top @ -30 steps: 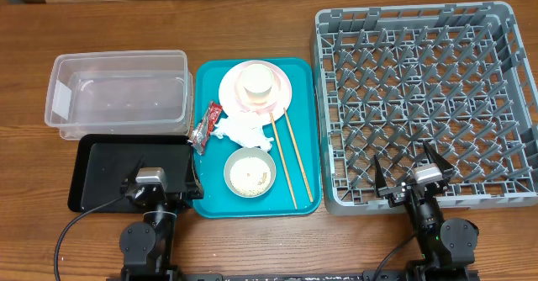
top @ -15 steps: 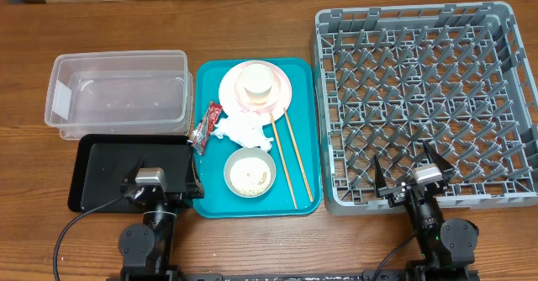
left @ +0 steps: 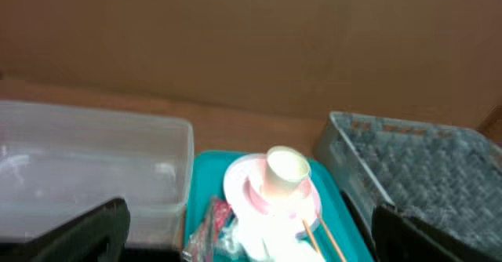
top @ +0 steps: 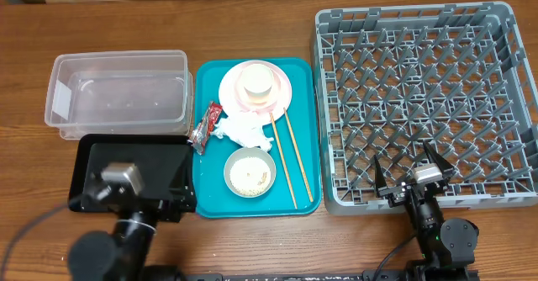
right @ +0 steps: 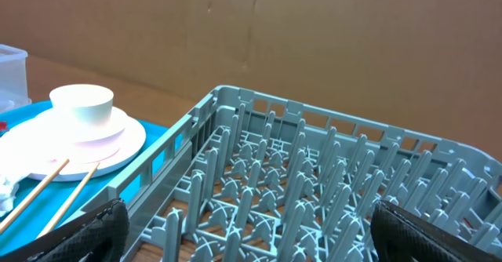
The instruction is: Sort waste into correct bins and load items into the dishwasher
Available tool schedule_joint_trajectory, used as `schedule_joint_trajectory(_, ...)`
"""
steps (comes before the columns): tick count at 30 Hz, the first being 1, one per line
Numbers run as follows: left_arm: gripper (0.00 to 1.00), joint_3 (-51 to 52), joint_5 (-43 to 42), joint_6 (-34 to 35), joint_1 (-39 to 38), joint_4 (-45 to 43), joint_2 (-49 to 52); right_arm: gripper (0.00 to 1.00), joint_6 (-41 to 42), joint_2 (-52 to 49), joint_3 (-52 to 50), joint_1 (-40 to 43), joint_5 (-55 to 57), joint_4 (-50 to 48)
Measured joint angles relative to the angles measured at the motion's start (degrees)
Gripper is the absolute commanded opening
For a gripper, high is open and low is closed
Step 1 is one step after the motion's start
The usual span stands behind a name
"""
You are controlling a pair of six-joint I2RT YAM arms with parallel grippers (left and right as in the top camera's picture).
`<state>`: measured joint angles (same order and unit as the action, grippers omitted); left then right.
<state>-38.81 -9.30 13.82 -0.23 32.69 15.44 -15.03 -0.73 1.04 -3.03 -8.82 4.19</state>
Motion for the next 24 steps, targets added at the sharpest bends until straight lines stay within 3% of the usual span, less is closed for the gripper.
schedule_joint_trajectory(8, 1.00, -41.2, -10.4, 0.6, 0.0, 39.5, 37.0, 1.00, 0.0, 0.0, 0.0, 0.0, 0.0, 0.0)
schedule_joint_trajectory(13, 0.98, -54.4, -15.9, 0.9, 0.0, 49.2, 54.9, 1.00, 0.0, 0.0, 0.0, 0.0, 0.0, -0.1)
schedule_joint_trajectory(15, 0.43, -55.5, -17.7, 0.8, 0.0, 50.4, 59.6, 1.00, 0.0, 0.0, 0.0, 0.0, 0.0, 0.0)
schedule_joint_trajectory(16, 0.04, -55.5, -18.9, 0.7, 0.0, 51.3, 62.0, 1.00, 0.0, 0.0, 0.0, 0.0, 0.0, 0.0)
schedule_joint_trajectory(24, 0.04, -55.5, -19.6, 0.9, -2.5, 54.6, 74.2, 1.00, 0.0, 0.0, 0.0, 0.0, 0.0, 0.0)
